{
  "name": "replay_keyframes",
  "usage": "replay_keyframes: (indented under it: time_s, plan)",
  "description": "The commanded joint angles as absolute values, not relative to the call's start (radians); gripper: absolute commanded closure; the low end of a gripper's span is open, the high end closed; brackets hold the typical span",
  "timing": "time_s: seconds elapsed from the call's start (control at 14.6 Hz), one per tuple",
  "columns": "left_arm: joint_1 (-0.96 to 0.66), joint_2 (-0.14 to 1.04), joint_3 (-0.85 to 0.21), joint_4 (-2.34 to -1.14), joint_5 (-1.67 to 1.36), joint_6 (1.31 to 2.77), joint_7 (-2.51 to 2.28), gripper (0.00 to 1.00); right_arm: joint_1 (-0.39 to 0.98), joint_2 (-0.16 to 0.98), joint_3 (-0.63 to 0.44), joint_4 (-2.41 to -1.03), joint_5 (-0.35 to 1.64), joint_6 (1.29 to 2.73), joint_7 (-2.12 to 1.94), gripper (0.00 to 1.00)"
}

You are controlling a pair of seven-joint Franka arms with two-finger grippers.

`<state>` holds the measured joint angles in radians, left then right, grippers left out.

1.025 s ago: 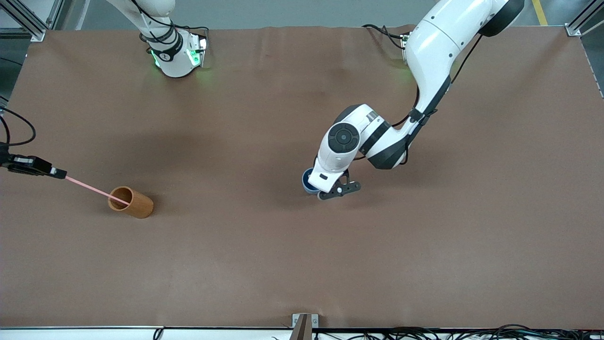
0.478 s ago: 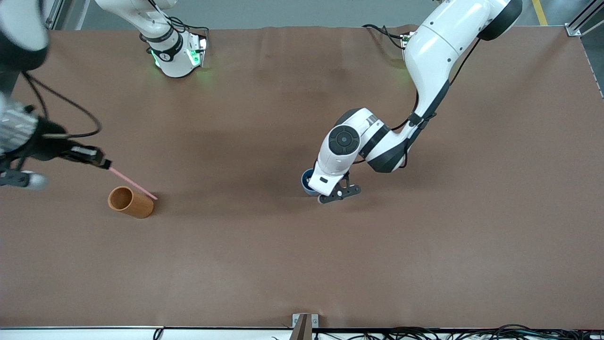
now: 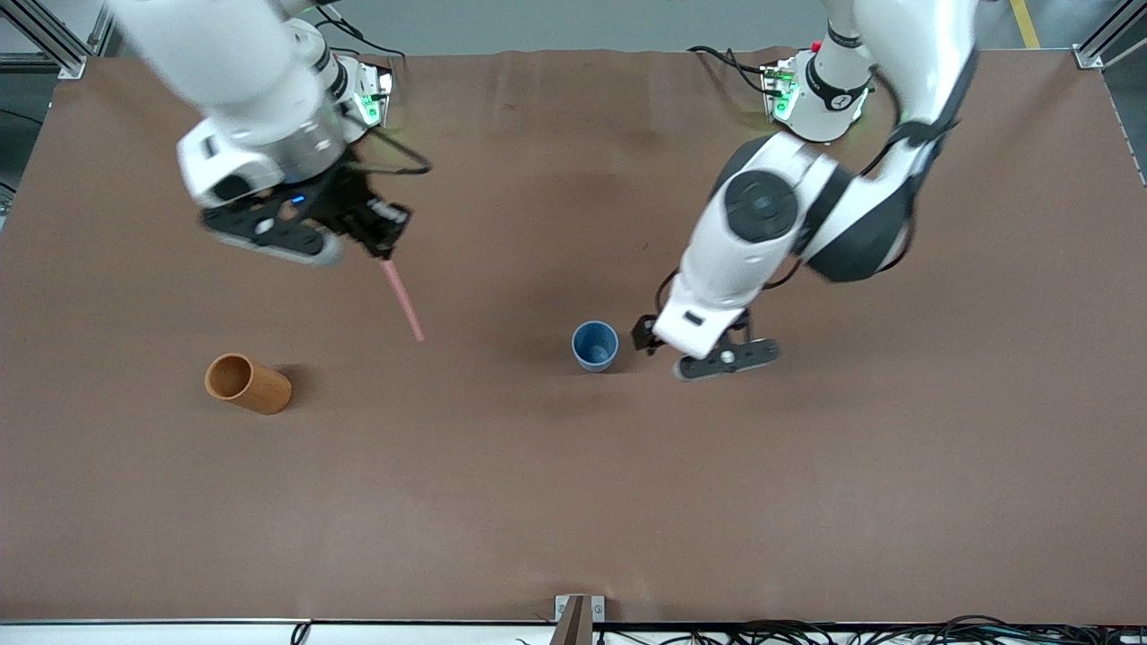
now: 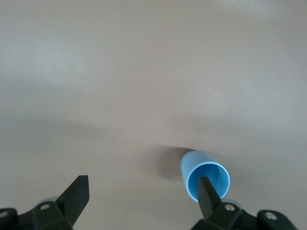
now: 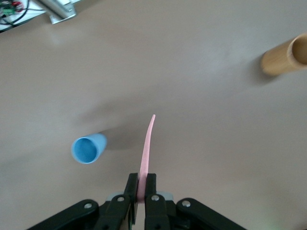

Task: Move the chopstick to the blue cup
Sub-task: 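Lift the pink straw out of the orange cup with the right gripper, then carry the straw above the blue cup while the left gripper withdraws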

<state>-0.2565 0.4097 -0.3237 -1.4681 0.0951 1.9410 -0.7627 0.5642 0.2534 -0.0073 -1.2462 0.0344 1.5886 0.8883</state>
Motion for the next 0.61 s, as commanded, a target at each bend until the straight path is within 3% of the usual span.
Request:
replay_keyframes:
  time_s: [0.0, 0.27, 0.55]
  plan:
    - [-0.25, 0.266, -0.209, -1.506, 0.0, 1.843, -0.562, 0.0, 0.662, 0.405, -0.025, -1.082, 0.014, 1.603, 1.029, 0.98]
    - [-0.226, 0.143, -0.062, -1.505, -0.029, 1.712, -0.269, 0.0, 0.768, 0.506, -0.031, -1.055, -0.009, 1.716, 1.077, 0.98]
    - [-0.138, 0.055, -0.028, -1.503, -0.023, 1.649, -0.031, 0.0, 0.839, 0.577, -0.031, -1.055, -0.06, 1.793, 1.095, 0.98]
